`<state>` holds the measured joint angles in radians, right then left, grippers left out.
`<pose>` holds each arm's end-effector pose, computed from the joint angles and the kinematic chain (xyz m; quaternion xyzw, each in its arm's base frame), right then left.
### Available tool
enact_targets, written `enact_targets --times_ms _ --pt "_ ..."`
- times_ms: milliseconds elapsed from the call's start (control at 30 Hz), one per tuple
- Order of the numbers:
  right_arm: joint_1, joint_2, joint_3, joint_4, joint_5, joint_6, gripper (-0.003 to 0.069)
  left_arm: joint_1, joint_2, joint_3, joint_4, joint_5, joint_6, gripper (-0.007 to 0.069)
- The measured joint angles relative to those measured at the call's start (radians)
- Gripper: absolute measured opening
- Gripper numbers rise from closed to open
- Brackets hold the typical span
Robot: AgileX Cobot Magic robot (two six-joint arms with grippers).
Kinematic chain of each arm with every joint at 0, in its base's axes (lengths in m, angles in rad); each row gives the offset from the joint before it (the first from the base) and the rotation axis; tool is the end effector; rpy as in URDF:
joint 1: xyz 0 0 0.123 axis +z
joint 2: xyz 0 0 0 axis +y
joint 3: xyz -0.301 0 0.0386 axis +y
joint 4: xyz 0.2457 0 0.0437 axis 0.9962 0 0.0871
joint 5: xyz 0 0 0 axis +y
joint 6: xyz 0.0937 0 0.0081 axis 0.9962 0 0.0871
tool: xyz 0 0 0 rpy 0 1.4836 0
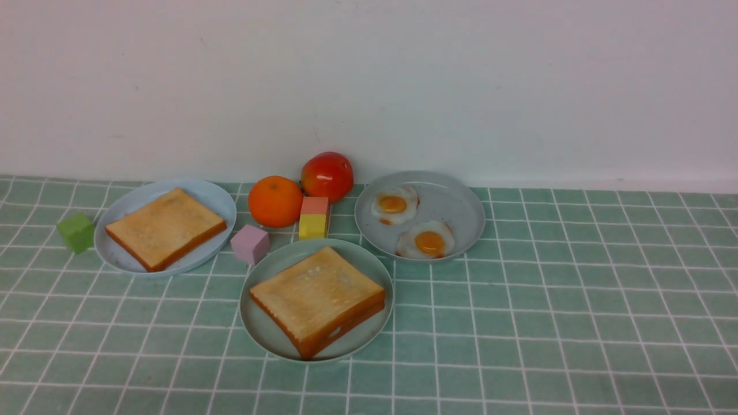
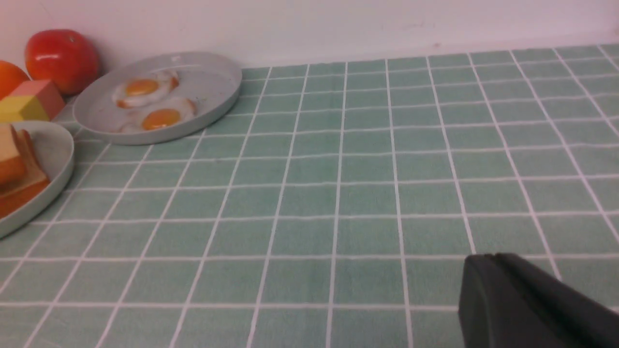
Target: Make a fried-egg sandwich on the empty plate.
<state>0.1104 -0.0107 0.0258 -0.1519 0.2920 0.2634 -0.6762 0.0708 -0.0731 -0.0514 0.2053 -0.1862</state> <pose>0.0369 0.0000 0.1781 0.0165 0.7792 0.0545 0.6242 0.0317 -0.0267 0.2161 0.1662 0.7280 -0.2966 0.5953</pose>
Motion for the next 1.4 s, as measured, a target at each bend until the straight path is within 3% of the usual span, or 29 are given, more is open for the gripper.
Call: enact_targets --times_ms 100,333,1267,1333,1400 --pt "0.000 0.000 0.000 0.024 -0.023 -0.059 -0.0014 0.000 0.000 0.000 0.000 0.001 0.000 -0.0013" --pt "-0.033 0.000 0.000 0.220 0.033 -0.345 -0.0014 0.000 0.000 0.000 0.000 0.006 0.000 -0.0010" --pt "-0.040 0.000 -0.006 0.246 0.078 -0.390 -0.0003 0.000 0.000 0.006 0.003 0.000 0.000 0.0008" --pt "-0.040 0.000 -0.006 0.246 0.078 -0.391 -0.0003 0.008 0.000 0.009 0.012 -0.008 0.000 0.0006" --pt "-0.040 0.000 -0.006 0.246 0.078 -0.391 -0.0003 0.094 -0.002 0.013 0.029 -0.052 0.000 -0.0013"
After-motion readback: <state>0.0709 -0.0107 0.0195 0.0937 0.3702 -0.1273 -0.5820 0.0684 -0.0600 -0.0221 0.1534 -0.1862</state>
